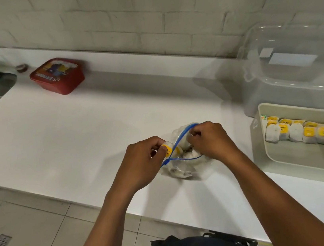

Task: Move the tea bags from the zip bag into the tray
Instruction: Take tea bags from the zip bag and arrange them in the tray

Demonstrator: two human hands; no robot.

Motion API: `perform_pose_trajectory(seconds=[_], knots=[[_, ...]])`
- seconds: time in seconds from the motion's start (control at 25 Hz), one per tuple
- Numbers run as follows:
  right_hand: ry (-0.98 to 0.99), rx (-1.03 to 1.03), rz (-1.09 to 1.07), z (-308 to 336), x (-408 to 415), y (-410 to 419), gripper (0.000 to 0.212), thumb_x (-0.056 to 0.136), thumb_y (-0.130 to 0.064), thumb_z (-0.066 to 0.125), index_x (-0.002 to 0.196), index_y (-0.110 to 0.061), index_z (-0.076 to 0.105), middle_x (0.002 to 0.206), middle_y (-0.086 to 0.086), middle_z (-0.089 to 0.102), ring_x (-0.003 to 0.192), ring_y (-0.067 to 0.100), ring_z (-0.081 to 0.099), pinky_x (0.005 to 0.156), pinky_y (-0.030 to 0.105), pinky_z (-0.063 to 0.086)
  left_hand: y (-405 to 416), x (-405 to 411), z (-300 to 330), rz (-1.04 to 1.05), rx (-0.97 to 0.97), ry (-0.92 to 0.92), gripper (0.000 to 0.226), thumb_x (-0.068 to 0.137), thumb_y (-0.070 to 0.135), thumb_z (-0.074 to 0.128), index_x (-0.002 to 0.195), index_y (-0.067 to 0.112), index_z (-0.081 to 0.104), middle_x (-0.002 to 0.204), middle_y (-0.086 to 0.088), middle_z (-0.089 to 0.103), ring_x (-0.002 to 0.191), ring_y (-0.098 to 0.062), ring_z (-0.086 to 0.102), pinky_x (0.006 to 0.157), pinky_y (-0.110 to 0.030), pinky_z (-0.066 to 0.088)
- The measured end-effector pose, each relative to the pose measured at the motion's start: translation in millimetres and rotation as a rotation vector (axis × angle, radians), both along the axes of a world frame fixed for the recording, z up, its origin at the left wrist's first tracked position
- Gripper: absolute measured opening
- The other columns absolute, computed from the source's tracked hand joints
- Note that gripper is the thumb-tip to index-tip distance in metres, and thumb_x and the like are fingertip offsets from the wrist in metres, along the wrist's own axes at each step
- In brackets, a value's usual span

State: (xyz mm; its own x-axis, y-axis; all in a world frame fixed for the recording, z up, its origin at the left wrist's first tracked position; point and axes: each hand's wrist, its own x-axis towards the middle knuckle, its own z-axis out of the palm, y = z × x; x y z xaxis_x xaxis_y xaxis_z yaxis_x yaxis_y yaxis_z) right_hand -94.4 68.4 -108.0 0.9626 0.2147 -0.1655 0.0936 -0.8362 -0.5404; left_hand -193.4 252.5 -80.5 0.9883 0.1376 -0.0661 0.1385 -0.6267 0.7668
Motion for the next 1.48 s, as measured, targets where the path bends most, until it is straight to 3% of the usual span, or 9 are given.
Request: perform_pose_trajectory(seconds=[0.16,0.28,0.36,0.6,0.84,0.92,1.08,1.28,1.48], knots=[[0.076,0.263,-0.036,24.6,-3.2,-19.7,0.02,0.087,-0.022,0.063,0.069,-0.015,0.068,0.061,0.001,0.064,0.051,0.014,0.059,0.054,0.026,0.048,-13.4,3.4,8.4,-0.075,-0.069,0.036,0.014,0.095,0.027,0.061,0.09,0.033,0.071,0.076,0.018,0.07,0.062,0.001,0.063,0.055,-0.009,0.041],[0.139,0.344,-0.009,29.3,-6.8,-29.6,0.011,0.09,-0.021,0.066,0.094,-0.023,0.076,0.07,-0.005,0.071,0.048,-0.001,0.058,0.058,0.018,0.046,-20.0,4.0,12.5,-0.1,-0.021,0.036,0.018,0.095,0.025,0.057,0.098,0.038,0.069,0.079,0.014,0.068,0.065,-0.003,0.063,0.054,-0.015,0.042],[0.124,0.322,0.029,28.6,-8.9,-33.6,0.018,0.089,-0.022,0.067,0.105,-0.029,0.071,0.068,-0.006,0.07,0.046,0.0,0.056,0.057,0.017,0.046,-23.1,2.9,16.8,-0.087,0.048,0.0,0.018,0.096,0.027,0.056,0.102,0.04,0.065,0.079,0.017,0.066,0.068,-0.003,0.063,0.055,-0.017,0.042],[0.047,0.36,0.135,36.7,-19.2,-34.0,0.023,0.088,-0.011,0.053,0.091,-0.033,0.06,0.07,0.003,0.064,0.051,0.013,0.056,0.054,0.031,0.049,-33.6,-2.5,29.8,-0.077,0.011,-0.056,0.019,0.095,0.027,0.059,0.107,0.036,0.046,0.082,0.017,0.067,0.07,-0.004,0.063,0.061,-0.021,0.049],[-0.038,0.416,0.176,36.3,-24.5,-33.2,0.016,0.087,-0.014,0.053,0.083,-0.026,0.063,0.064,0.0,0.056,0.056,0.016,0.05,0.058,0.036,0.049,-39.6,-2.6,21.1,-0.059,0.136,-0.104,0.012,0.095,0.029,0.058,0.097,0.035,0.048,0.078,0.021,0.065,0.069,-0.003,0.064,0.065,-0.035,0.053],[-0.047,0.41,0.173,36.1,-25.3,-33.9,0.014,0.086,-0.015,0.057,0.081,-0.023,0.068,0.069,-0.001,0.062,0.061,0.017,0.058,0.063,0.035,0.051,-40.7,-4.6,18.3,-0.04,0.125,-0.126,0.011,0.095,0.028,0.058,0.095,0.035,0.049,0.079,0.02,0.065,0.071,-0.003,0.065,0.066,-0.034,0.053],[-0.055,0.316,0.217,34.3,-26.4,-42.3,0.025,0.082,-0.013,0.058,0.094,-0.031,0.071,0.082,-0.017,0.067,0.06,-0.002,0.056,0.063,0.022,0.044,-46.5,-3.0,17.0,-0.047,0.14,-0.185,0.008,0.097,0.025,0.057,0.095,0.033,0.058,0.083,0.018,0.066,0.076,-0.001,0.065,0.067,-0.028,0.053],[-0.239,0.341,0.199,37.0,-25.4,-59.3,0.007,0.088,-0.029,0.064,0.088,-0.031,0.07,0.078,-0.016,0.065,0.064,0.004,0.053,0.064,0.029,0.048,-64.1,9.7,23.5,-0.083,0.182,-0.272,0.012,0.094,0.021,0.063,0.092,0.032,0.067,0.08,0.019,0.067,0.081,0.003,0.063,0.066,-0.007,0.042],[-0.319,0.356,0.192,50.2,-16.3,-107.7,0.005,0.087,-0.025,0.067,0.086,-0.029,0.069,0.096,-0.013,0.052,0.085,0.004,0.054,0.075,0.02,0.044,-101.7,28.8,36.4,-0.148,0.168,-0.312,0.011,0.089,0.021,0.069,0.085,0.031,0.071,0.078,0.019,0.069,0.077,0.005,0.064,0.07,-0.014,0.048]])
